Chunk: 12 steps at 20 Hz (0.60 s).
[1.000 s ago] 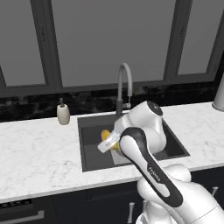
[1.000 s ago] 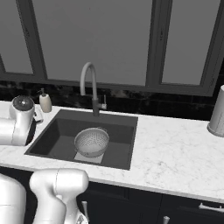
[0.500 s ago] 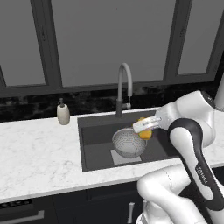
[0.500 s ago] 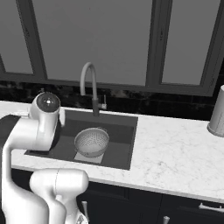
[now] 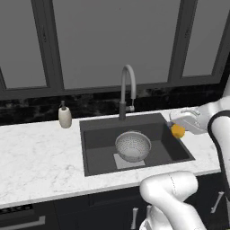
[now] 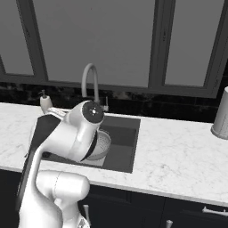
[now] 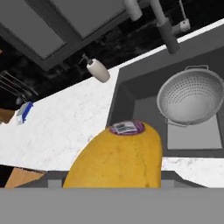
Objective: Put the colander in the sink, put the mango in the colander, and turn on the sink faucet and pour water over the colander.
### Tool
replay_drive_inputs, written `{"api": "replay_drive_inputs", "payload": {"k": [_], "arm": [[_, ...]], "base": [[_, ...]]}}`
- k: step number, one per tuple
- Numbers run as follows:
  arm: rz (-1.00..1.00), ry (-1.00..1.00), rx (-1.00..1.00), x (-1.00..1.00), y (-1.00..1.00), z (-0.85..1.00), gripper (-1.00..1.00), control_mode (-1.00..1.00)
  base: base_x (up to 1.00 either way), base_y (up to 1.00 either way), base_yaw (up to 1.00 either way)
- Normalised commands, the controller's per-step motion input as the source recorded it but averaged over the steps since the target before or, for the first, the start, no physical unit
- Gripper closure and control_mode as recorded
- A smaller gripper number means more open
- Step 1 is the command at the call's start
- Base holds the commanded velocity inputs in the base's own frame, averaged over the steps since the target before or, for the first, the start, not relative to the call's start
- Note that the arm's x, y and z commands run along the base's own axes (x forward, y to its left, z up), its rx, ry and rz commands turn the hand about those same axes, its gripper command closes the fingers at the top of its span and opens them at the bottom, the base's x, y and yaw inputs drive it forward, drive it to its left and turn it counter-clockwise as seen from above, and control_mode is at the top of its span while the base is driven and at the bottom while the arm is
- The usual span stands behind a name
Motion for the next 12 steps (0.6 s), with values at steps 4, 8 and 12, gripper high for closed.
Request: {"api": "replay_drive_inputs", "payload": {"k": [4,8,12], "arm": [[0.0,0.27,0.0,0.55,-0.47,0.0,1.0,-1.0],[0.0,0.28,0.0,0.76,-0.14,-0.02,1.0,-1.0],[-0.04,0.18,-0.04,0.6,0.0,-0.26,1.0,-1.0]], "base": [[0.0,0.0,0.0],[0.0,0.0,0.0],[0.0,0.0,0.0]]}}
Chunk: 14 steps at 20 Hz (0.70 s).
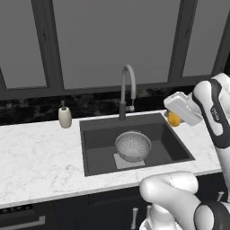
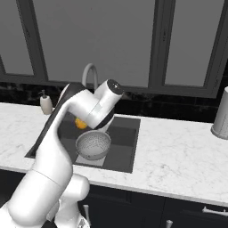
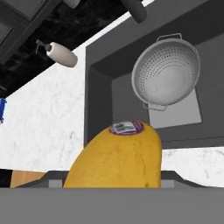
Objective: Put the colander in the sink, put the mango in the colander, and turn on the sink faucet and pour water over the colander.
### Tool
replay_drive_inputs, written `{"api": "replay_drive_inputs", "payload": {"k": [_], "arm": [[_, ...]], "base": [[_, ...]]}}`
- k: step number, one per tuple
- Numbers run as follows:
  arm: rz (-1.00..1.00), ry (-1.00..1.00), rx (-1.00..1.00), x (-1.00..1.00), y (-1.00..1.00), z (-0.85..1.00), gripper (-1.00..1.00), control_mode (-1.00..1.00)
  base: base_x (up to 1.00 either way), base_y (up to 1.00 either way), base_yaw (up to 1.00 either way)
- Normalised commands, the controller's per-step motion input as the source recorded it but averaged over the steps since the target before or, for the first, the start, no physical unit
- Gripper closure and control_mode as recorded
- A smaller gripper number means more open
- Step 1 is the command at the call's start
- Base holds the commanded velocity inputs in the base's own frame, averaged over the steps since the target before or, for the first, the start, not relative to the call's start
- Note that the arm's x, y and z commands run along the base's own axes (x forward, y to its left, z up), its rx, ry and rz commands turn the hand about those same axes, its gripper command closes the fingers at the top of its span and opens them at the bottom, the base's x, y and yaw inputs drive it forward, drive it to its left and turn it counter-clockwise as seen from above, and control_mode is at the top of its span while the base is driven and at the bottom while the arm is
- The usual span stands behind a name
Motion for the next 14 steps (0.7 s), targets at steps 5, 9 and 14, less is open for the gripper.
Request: {"api": "replay_drive_inputs", "payload": {"k": [5,9,14], "arm": [[-0.04,0.08,-0.05,0.21,-0.01,-0.46,1.0,-1.0],[0.0,0.01,-0.06,0.03,0.0,-0.52,1.0,-1.0],[0.0,0.0,-0.03,0.03,0.0,-0.47,1.0,-1.0]], "base": [[0.0,0.0,0.0],[0.0,0.0,0.0],[0.0,0.0,0.0]]}}
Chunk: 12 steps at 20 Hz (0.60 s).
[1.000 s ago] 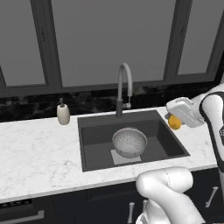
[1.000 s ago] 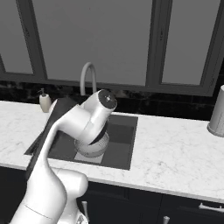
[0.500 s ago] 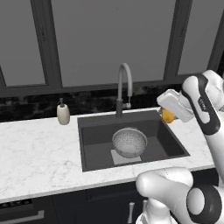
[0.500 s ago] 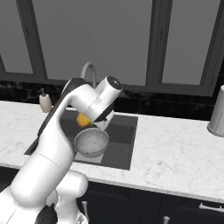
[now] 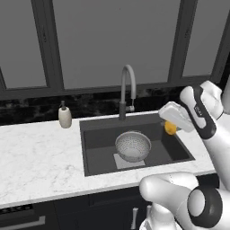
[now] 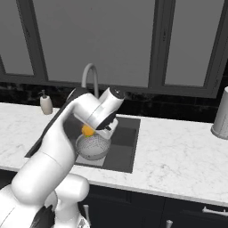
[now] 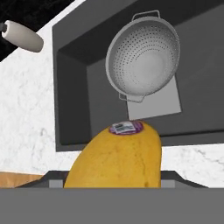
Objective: Put the colander in the sink, put the mango in the colander, and turn on the sink faucet and pour water over the colander.
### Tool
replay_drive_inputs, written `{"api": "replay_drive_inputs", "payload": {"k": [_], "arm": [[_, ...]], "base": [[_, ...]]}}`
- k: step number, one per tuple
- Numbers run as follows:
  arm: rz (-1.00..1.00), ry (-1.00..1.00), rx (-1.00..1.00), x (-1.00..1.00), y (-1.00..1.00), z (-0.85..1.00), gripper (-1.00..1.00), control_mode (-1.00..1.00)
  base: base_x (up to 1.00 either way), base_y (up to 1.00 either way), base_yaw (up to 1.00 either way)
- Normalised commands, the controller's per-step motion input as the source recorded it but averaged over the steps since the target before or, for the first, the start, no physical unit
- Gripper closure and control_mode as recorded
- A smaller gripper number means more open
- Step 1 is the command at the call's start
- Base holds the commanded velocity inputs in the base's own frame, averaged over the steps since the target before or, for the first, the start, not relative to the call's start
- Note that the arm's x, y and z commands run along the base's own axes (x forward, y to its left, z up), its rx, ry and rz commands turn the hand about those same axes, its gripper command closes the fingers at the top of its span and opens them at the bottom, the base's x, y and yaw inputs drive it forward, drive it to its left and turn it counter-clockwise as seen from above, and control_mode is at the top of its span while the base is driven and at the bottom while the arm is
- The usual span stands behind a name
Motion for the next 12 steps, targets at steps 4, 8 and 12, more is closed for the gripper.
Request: {"api": "replay_drive_inputs", "payload": {"k": [4,8,12], "arm": [[0.0,0.0,-0.07,0.2,0.0,-0.46,1.0,-1.0],[0.0,0.03,-0.06,0.39,0.0,-0.41,1.0,-1.0],[0.0,0.01,-0.03,0.42,0.0,-0.41,1.0,-1.0]], "base": [[0.0,0.0,0.0],[0.0,0.0,0.0],[0.0,0.0,0.0]]}}
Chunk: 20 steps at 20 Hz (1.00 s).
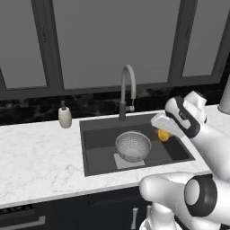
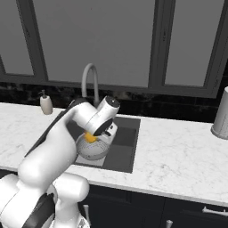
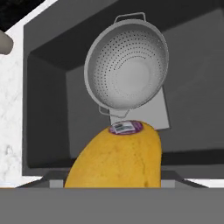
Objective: Put the colander in the sink, put the mango in the colander, and turn on the sink faucet and pour water over the colander.
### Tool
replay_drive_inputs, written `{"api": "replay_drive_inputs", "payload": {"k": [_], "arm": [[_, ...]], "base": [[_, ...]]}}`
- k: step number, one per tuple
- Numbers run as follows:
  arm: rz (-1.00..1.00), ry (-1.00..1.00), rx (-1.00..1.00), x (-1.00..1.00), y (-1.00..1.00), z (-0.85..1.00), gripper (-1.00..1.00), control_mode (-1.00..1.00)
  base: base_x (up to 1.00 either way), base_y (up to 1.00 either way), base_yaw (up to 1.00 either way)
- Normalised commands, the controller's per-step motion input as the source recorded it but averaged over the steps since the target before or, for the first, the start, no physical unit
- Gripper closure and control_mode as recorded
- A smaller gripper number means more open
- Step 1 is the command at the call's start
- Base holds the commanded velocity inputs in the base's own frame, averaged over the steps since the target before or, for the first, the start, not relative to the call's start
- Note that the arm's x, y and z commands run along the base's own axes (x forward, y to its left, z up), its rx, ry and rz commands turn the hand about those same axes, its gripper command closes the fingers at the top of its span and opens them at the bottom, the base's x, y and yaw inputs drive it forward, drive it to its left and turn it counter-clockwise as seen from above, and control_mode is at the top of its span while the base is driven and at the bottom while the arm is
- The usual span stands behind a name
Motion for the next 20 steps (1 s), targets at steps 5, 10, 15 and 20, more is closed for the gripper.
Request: {"api": "replay_drive_inputs", "payload": {"k": [5,10,15,20], "arm": [[0.0,0.0,-0.01,0.33,0.0,-0.43,1.0,-1.0],[0.0,0.0,-0.03,0.37,0.0,-0.5,1.0,-1.0],[0.0,0.0,-0.04,0.43,0.0,-0.51,1.0,-1.0],[0.0,-0.02,-0.01,0.4,0.0,-0.38,1.0,-1.0]], "base": [[0.0,0.0,0.0],[0.0,0.0,0.0],[0.0,0.0,0.0],[0.0,0.0,0.0]]}}
